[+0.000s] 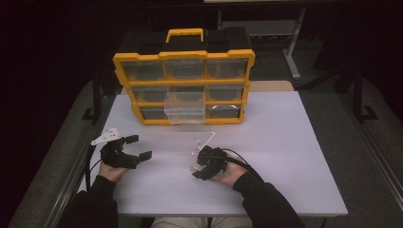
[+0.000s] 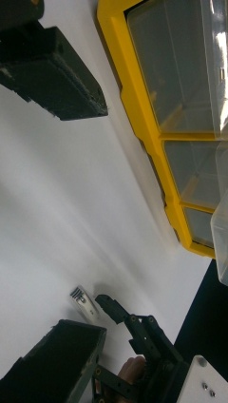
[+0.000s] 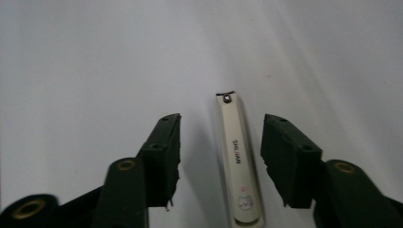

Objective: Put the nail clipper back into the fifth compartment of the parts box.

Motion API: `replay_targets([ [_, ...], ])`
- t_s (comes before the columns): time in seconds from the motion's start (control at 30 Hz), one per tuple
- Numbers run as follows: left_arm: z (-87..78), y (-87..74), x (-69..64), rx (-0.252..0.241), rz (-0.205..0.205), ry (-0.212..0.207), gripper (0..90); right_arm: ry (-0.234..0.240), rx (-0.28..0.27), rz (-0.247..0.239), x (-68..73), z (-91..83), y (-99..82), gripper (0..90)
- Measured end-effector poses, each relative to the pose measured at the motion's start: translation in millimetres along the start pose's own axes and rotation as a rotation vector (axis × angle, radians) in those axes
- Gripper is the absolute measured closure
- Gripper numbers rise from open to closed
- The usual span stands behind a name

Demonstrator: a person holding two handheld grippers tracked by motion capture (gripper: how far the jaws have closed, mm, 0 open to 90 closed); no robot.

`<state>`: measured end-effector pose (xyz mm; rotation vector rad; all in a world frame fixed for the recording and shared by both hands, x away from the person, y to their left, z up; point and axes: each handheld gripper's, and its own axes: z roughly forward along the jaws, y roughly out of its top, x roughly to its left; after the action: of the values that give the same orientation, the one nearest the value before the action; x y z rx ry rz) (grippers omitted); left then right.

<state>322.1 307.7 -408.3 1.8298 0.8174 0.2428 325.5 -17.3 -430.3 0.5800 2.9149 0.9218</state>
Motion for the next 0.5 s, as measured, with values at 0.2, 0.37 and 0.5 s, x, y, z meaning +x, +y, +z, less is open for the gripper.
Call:
replay_targets([
  [0.2,0.1,0.1,-0.2,0.001,0.001,-0.002,0.0,-0.029,0.016,-0.011,-0.2,3.3,-0.3,70.5],
  [0.37,0.2,0.0,-0.1,0.001,0.000,-0.002,0.0,-0.030,0.015,-0.014,-0.3,2.6,-0.3,75.7],
  [0.5,0.2,0.0,0.0,0.000,-0.001,-0.002,0.0,-0.041,0.015,-0.030,2.3,2.1,-0.4,75.9],
])
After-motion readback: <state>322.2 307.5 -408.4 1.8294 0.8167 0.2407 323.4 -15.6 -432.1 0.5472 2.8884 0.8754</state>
